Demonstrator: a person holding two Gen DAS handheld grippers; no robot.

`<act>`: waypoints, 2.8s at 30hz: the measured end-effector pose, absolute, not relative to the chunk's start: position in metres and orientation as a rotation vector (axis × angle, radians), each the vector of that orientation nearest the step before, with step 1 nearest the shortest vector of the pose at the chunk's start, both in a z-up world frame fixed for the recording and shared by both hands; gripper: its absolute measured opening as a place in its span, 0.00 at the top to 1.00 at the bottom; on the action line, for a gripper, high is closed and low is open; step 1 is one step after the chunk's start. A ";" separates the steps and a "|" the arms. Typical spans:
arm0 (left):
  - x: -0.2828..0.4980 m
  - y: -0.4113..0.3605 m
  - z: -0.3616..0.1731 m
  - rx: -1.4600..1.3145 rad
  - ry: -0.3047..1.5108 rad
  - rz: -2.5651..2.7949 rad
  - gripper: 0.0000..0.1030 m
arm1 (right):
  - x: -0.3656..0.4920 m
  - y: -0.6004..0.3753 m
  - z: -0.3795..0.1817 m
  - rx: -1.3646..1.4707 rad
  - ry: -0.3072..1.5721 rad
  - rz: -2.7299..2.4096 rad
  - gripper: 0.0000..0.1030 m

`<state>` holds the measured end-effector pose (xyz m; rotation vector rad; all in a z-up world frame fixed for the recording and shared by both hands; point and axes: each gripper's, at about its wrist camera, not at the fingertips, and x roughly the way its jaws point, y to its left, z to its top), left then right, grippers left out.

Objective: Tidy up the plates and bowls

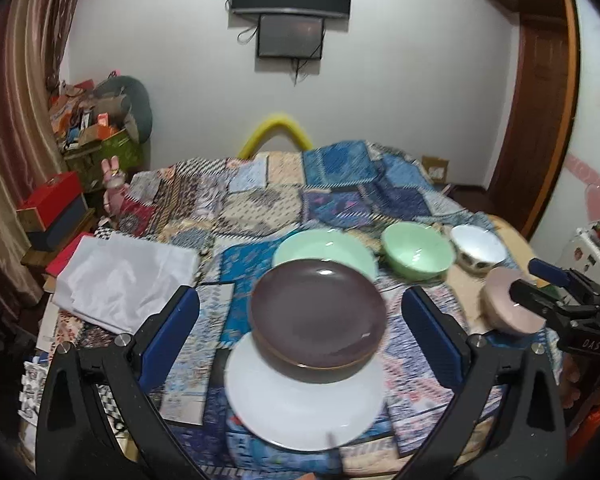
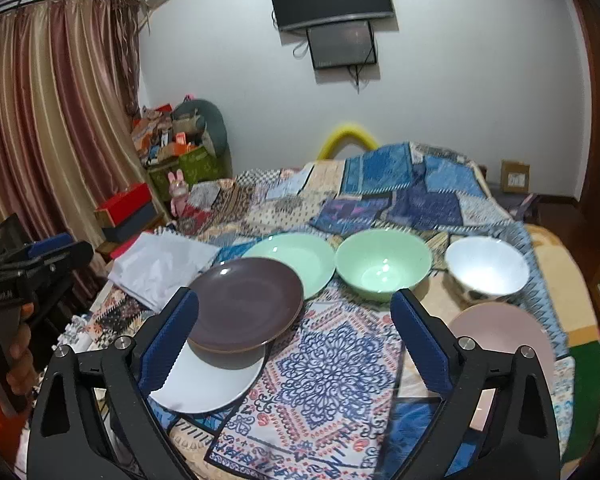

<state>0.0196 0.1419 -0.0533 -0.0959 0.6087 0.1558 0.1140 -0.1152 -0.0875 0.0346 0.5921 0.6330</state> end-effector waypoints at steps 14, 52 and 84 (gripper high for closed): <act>0.101 0.207 -0.156 -0.201 0.854 0.130 0.35 | 0.158 -0.068 -0.135 -0.010 0.759 0.635 0.30; 0.172 0.220 -0.218 -0.228 1.027 -0.018 0.72 | 0.226 -0.018 -0.207 0.012 1.025 0.676 0.73; 0.133 0.160 -0.176 -0.222 0.979 -0.044 0.73 | 0.199 -0.076 -0.176 0.029 0.932 0.658 0.74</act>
